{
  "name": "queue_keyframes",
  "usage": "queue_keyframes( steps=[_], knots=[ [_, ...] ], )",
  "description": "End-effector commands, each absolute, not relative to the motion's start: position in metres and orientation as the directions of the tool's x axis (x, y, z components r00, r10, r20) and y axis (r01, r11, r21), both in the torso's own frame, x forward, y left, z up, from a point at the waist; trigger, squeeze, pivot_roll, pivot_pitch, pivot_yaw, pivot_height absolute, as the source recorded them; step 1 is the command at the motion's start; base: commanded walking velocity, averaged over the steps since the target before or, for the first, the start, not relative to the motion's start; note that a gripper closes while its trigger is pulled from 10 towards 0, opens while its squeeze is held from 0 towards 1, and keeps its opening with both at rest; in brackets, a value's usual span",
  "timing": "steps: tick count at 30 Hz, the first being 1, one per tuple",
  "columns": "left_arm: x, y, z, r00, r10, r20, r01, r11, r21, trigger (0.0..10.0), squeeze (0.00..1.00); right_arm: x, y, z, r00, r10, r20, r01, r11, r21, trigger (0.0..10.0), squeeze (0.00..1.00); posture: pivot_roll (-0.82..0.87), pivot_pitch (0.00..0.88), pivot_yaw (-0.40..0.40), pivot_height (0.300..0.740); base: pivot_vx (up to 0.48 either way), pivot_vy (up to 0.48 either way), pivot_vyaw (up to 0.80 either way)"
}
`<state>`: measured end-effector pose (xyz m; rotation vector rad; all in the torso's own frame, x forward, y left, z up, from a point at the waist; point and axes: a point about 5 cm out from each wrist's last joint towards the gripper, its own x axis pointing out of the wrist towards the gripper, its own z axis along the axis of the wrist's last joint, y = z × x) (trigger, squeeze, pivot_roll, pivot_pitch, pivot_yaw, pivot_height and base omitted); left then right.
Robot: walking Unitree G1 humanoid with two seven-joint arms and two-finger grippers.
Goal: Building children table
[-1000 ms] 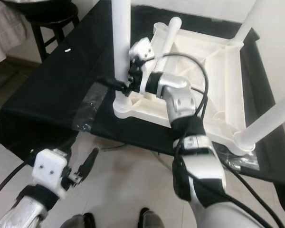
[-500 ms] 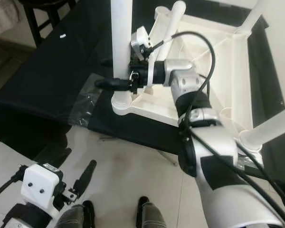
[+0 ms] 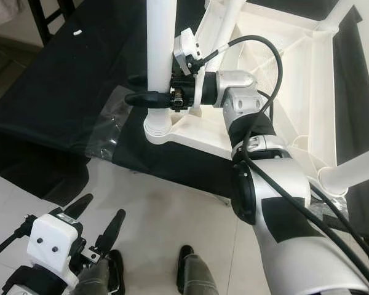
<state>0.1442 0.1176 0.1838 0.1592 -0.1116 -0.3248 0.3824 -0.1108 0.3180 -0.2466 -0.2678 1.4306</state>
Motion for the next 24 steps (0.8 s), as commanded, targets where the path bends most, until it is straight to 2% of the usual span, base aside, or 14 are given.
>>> queue_keyframes(
  steps=[1,4,5,6,7,8,9,17,18,19,21,22,23,24],
  knots=[
    [0.143,0.117,0.179,0.944,-0.326,0.052,0.314,0.935,0.165,10.0,0.0,0.387,-0.121,0.306,0.257,0.964,0.068,-0.91,0.265,-0.318,0.0,0.0,0.12,0.37,-0.088,0.74,0.0,0.0,0.0],
    [0.146,0.118,0.178,0.943,-0.327,0.056,0.314,0.935,0.165,10.0,0.0,0.376,-0.112,0.263,0.409,0.91,0.064,-0.874,0.411,-0.26,0.0,0.0,0.11,0.362,-0.096,0.74,0.0,0.0,0.0],
    [0.148,0.119,0.178,0.943,-0.327,0.057,0.314,0.935,0.167,10.0,0.0,0.364,-0.098,0.23,0.665,0.746,0.038,-0.72,0.654,-0.232,0.0,0.0,0.1,0.355,-0.084,0.74,0.0,0.0,0.0],
    [0.148,0.119,0.178,0.943,-0.327,0.057,0.314,0.935,0.167,10.0,0.0,0.364,-0.098,0.23,0.665,0.746,0.038,-0.72,0.654,-0.232,0.0,0.0,0.1,0.355,-0.084,0.74,0.0,0.0,0.0],
    [0.151,0.12,0.178,0.943,-0.329,0.058,0.315,0.934,0.17,10.0,0.0,0.34,-0.092,0.205,0.858,0.513,0.034,-0.502,0.85,-0.159,0.0,0.0,0.09,0.354,-0.071,0.74,0.0,0.0,0.0],
    [0.151,0.12,0.178,0.943,-0.329,0.058,0.315,0.934,0.17,10.0,0.0,0.34,-0.092,0.205,0.858,0.513,0.034,-0.502,0.85,-0.159,0.0,0.0,0.09,0.354,-0.071,0.74,0.0,0.0,0.0],
    [0.156,0.121,0.178,0.94,-0.335,0.061,0.32,0.931,0.176,10.0,0.0,0.303,-0.081,0.188,0.939,0.344,0.007,-0.343,0.939,-0.028,0.0,0.0,0.06,0.345,-0.047,0.74,0.0,0.0,0.0],
    [0.174,0.124,0.173,0.933,-0.352,0.069,0.335,0.925,0.181,10.0,0.0,0.31,-0.038,0.204,0.912,0.402,0.083,-0.406,0.914,0.029,0.0,0.0,0.05,0.286,-0.04,0.74,0.0,0.0,0.0],
    [0.175,0.124,0.172,0.935,-0.348,0.072,0.331,0.926,0.184,10.0,0.0,0.311,-0.036,0.206,0.907,0.411,0.088,-0.415,0.909,0.033,1.8,0.0,0.06,0.283,-0.043,0.74,0.0,0.0,0.0],
    [0.175,0.124,0.172,0.935,-0.346,0.074,0.327,0.926,0.186,10.0,0.0,0.309,-0.035,0.208,0.911,0.405,0.081,-0.409,0.912,0.039,10.0,0.0,0.06,0.283,-0.043,0.74,0.0,0.0,0.0],
    [0.176,0.125,0.172,0.937,-0.34,0.076,0.321,0.928,0.19,10.0,0.0,0.309,-0.036,0.213,0.898,0.433,0.083,-0.436,0.899,0.032,10.0,0.0,0.06,0.279,-0.048,0.74,0.0,0.0,0.0],
    [0.176,0.126,0.172,0.939,-0.336,0.077,0.317,0.929,0.192,10.0,0.0,0.31,-0.038,0.22,0.88,0.464,0.103,-0.47,0.882,0.042,10.0,0.31,0.07,0.277,-0.049,0.74,0.0,0.0,0.0],
    [0.177,0.127,0.172,0.939,-0.335,0.077,0.316,0.929,0.193,10.0,0.0,0.309,-0.04,0.228,0.858,0.5,0.119,-0.508,0.86,0.053,10.0,1.0,0.07,0.276,-0.051,0.74,0.0,0.0,0.0],
    [0.177,0.128,0.172,0.939,-0.334,0.077,0.315,0.929,0.193,10.0,0.0,0.308,-0.04,0.233,0.842,0.523,0.131,-0.533,0.844,0.059,10.0,1.0,0.07,0.276,-0.051,0.74,0.0,0.0,0.0]
  ],
)
